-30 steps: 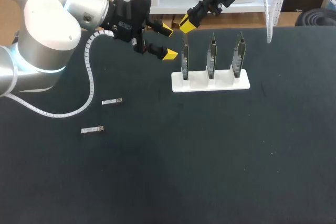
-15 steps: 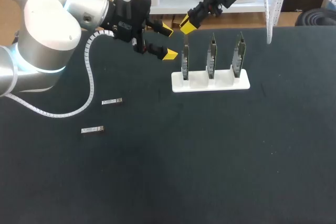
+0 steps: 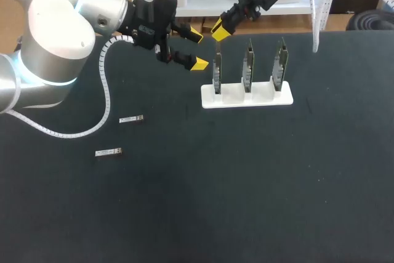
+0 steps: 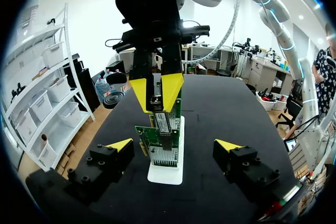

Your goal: Pick up the optical module with the left hand, and insert it into the network port with the right hand.

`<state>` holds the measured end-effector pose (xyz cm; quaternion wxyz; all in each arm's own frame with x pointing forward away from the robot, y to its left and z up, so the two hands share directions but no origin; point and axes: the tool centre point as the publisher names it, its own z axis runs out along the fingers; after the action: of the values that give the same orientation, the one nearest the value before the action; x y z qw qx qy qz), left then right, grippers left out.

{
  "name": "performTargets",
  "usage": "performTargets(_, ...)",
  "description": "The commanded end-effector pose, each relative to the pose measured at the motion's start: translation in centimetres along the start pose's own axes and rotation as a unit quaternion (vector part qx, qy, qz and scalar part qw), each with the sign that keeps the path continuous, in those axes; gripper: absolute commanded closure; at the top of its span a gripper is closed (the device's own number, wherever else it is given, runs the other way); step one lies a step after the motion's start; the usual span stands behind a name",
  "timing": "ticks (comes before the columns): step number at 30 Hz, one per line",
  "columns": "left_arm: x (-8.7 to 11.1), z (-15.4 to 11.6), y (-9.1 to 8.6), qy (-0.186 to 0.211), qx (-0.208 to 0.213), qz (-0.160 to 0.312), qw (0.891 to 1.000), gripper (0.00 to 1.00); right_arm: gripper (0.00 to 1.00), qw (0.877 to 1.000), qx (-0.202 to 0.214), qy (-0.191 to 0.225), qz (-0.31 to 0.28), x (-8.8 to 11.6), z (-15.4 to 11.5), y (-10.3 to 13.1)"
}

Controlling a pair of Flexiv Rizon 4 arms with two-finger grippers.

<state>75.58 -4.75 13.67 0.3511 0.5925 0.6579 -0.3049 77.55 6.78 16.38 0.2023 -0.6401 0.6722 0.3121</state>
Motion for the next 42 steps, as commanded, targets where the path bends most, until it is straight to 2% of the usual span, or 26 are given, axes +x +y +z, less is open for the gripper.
performTargets(1,-0.1,0.0,0.1,0.003,0.001,-0.001,1.000,0.00,1.00,1.000,-0.002,0.000,0.001,0.3,0.2,0.0)
performTargets(2,-0.1,0.0,0.1,0.003,0.001,-0.001,1.000,0.00,1.00,1.000,-0.004,0.000,0.001,0.3,0.2,0.0)
performTargets(3,-0.1,0.0,0.1,0.003,0.001,-0.001,1.000,0.00,0.69,1.000,-0.005,0.001,0.001,0.3,0.2,0.0)
performTargets(4,-0.1,0.0,0.1,0.003,0.001,-0.001,1.000,0.00,0.00,1.000,-0.006,0.001,0.002,0.3,0.2,0.0)
performTargets(15,-0.1,0.0,0.1,0.003,0.001,-0.001,1.000,0.00,0.00,1.000,0.001,-0.012,0.002,0.2,-0.4,0.0)
performTargets(24,-0.1,0.0,0.1,0.003,0.001,-0.001,1.000,0.00,0.00,0.997,0.014,-0.077,0.027,1.4,-2.3,0.1)
performTargets(32,-0.1,0.0,0.1,0.003,0.001,-0.001,1.000,0.00,0.00,0.997,0.015,-0.075,0.020,1.7,-2.5,-0.1)
performTargets(33,-0.1,0.0,0.1,0.003,0.001,-0.001,1.000,0.00,0.40,0.997,0.015,-0.074,0.019,1.7,-2.5,-0.1)
performTargets(34,-0.1,0.0,0.1,0.003,0.001,-0.001,1.000,0.00,0.65,0.997,0.015,-0.074,0.017,1.7,-2.6,0.0)
performTargets(35,-0.1,0.0,0.1,0.003,0.001,-0.001,1.000,0.00,0.95,0.997,0.015,-0.074,0.017,1.8,-2.6,0.0)
performTargets(36,-0.1,0.0,0.1,0.003,0.001,-0.001,1.000,0.00,1.00,0.997,0.017,-0.073,0.016,1.8,-2.6,0.0)
performTargets(42,-0.1,0.0,0.1,0.003,0.001,-0.001,1.000,0.00,1.00,0.998,0.015,-0.067,0.011,1.9,-2.7,0.1)
